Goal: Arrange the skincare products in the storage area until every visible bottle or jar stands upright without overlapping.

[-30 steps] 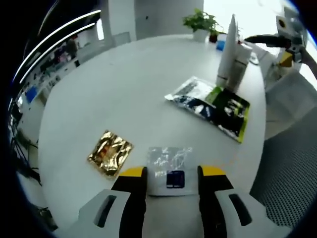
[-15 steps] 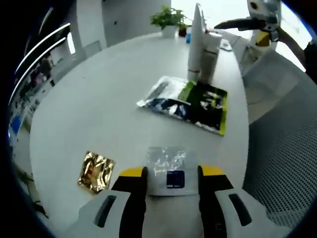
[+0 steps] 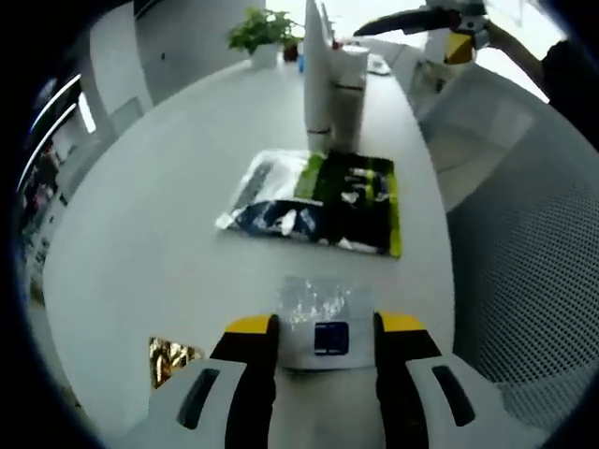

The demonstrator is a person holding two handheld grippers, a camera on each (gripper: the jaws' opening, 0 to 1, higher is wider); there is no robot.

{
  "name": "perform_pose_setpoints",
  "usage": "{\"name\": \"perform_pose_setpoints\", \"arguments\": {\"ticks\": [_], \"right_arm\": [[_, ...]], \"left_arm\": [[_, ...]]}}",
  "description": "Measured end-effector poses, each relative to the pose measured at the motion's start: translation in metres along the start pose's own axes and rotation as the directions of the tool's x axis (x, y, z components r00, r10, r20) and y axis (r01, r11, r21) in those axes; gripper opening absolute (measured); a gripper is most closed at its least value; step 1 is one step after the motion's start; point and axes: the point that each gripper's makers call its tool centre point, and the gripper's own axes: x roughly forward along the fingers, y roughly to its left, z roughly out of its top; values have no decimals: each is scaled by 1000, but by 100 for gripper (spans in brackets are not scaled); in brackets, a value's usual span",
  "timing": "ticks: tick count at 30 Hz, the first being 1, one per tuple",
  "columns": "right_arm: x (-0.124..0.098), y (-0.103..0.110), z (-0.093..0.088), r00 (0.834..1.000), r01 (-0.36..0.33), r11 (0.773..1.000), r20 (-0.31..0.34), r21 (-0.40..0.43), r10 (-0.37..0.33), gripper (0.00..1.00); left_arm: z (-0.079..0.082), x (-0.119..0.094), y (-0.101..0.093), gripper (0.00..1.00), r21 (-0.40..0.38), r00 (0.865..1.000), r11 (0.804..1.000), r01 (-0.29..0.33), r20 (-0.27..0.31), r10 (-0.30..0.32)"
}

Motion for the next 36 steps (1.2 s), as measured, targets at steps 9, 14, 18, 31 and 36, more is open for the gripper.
{"name": "perform_pose_setpoints", "arguments": {"ticks": [9, 14, 18, 31, 36], "right_arm": [[-2, 0, -5, 1000, 4, 1000, -17, -2, -4, 100], [-3, -1, -7, 1000, 8, 1000, -20, 7, -8, 100], [-4, -1, -7, 1000, 12, 1000, -19, 5, -11, 100], [-4, -2, -9, 999, 16, 1000, -31, 0, -16, 100], [-4, -5, -7, 999, 21, 1000, -30, -7, -21, 100]], "left_arm": [[7, 5, -4, 38, 49, 999, 998, 43, 17, -43], [13, 9, -5, 38, 66, 996, 996, 55, 62, -59], [14, 10, -6, 38, 88, 996, 994, 67, 49, -72], [16, 13, -8, 38, 105, 996, 991, 82, 20, -84], [16, 13, -11, 49, 93, 996, 992, 86, 4, -87]]}}
